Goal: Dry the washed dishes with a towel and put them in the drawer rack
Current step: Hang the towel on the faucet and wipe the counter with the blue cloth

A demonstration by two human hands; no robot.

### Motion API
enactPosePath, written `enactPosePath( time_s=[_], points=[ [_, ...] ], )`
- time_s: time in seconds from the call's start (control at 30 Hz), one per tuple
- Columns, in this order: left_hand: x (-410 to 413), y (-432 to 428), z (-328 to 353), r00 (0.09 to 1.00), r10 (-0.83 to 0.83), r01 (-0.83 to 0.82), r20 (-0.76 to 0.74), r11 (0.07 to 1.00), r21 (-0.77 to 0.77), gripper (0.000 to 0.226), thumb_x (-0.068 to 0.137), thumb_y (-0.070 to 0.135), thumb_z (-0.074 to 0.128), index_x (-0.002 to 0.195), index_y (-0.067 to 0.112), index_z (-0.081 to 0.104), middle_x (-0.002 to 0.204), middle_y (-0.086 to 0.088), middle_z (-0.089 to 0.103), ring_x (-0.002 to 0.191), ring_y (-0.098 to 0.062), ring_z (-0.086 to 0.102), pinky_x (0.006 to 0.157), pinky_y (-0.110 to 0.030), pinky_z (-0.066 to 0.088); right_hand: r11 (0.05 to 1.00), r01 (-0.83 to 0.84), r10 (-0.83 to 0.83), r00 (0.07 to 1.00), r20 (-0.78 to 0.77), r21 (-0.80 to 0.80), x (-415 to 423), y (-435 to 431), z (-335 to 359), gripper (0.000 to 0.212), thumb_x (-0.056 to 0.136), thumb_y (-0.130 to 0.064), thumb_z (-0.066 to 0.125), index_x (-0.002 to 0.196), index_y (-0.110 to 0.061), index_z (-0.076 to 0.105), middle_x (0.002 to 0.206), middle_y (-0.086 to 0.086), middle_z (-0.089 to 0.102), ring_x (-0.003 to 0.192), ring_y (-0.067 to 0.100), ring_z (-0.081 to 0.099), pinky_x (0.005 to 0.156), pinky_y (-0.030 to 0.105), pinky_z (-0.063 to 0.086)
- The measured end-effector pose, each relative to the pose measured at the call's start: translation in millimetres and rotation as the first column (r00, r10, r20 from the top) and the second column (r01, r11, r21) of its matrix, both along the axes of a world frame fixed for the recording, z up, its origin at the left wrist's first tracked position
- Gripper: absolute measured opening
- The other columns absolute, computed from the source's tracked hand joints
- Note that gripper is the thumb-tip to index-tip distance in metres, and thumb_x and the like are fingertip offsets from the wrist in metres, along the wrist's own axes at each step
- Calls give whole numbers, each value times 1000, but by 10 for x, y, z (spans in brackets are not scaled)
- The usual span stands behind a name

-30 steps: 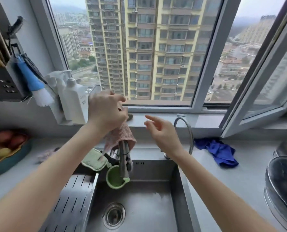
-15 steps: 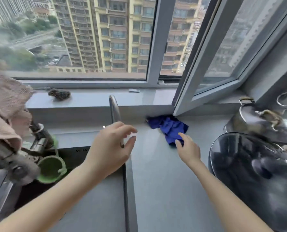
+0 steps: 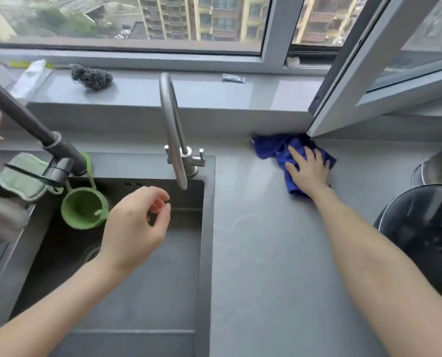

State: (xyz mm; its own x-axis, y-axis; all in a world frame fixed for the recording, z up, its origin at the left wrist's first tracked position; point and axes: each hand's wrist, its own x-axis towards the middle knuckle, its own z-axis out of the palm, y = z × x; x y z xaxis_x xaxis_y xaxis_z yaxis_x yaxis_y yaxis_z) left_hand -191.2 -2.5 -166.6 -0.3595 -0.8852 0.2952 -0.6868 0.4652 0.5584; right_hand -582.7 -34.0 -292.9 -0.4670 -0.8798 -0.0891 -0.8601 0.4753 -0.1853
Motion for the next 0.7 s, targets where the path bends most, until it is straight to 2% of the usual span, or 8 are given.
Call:
enactPosePath(
  time_s=[0.17,0.3,0.4,0.47,0.53,0.6,0.63,0.7],
  points=[
    [42,9,-208,999,-1,-1,39,999,42,13,80,1,65,92,7,64,75,-2,61,65,-21,56,61,-35,51,995,59,-64,996,-66,-79,164,402,-59,43,101,-31,38,143,-29,40,151,13,34,141,34,22,110,58,22],
    [185,106,-332,999,-36,35,29,998,57,15,80,1,64,94,8,63,76,-2,61,65,-19,53,64,-33,48,994,61,-66,996,-54,-85,663,934,-97,46,97,-37,34,138,-23,50,143,18,44,136,40,31,108,59,24],
    [339,206,-405,997,-82,81,13,995,55,15,80,2,63,94,8,63,78,-4,61,67,-19,54,65,-31,46,993,20,-22,1000,-11,-119,1257,1248,-65,57,87,-41,27,125,-17,63,127,23,58,121,48,47,99,61,38],
    [481,310,-423,995,-97,97,-6,994,59,17,79,2,62,94,8,63,79,-4,61,68,-19,55,66,-31,46,992,-23,19,999,-38,-126,1696,1406,-33,47,86,-34,38,115,-15,69,114,24,64,106,50,56,86,61,47],
    [658,446,-432,994,-104,105,-23,993,58,18,78,1,62,94,8,63,79,-3,61,67,-19,53,66,-31,46,993,-53,42,995,-93,-110,2098,1538,-17,32,80,-22,60,109,-17,72,107,20,67,95,46,61,75,57,50],
    [845,584,-428,991,-127,128,-31,991,40,18,78,1,62,94,8,63,79,-4,62,67,-19,52,65,-30,44,994,-71,59,990,-129,-88,2410,1674,-8,41,64,-8,78,103,-19,73,101,16,68,83,42,61,68,50,49],
    [933,638,-424,990,-138,139,-33,990,31,18,77,1,62,94,8,63,78,-4,62,67,-19,52,65,-30,44,991,-90,76,988,-136,-100,2536,1727,4,45,61,-4,78,102,-20,74,99,15,67,80,42,59,67,48,48],
    [1082,727,-415,987,-156,157,-41,987,23,18,77,1,61,93,8,63,78,-4,62,67,-19,53,65,-30,43,983,-126,124,992,-24,-136,2723,1799,104,40,73,-1,67,109,-18,71,103,17,64,89,42,54,77,48,46]
  ],
)
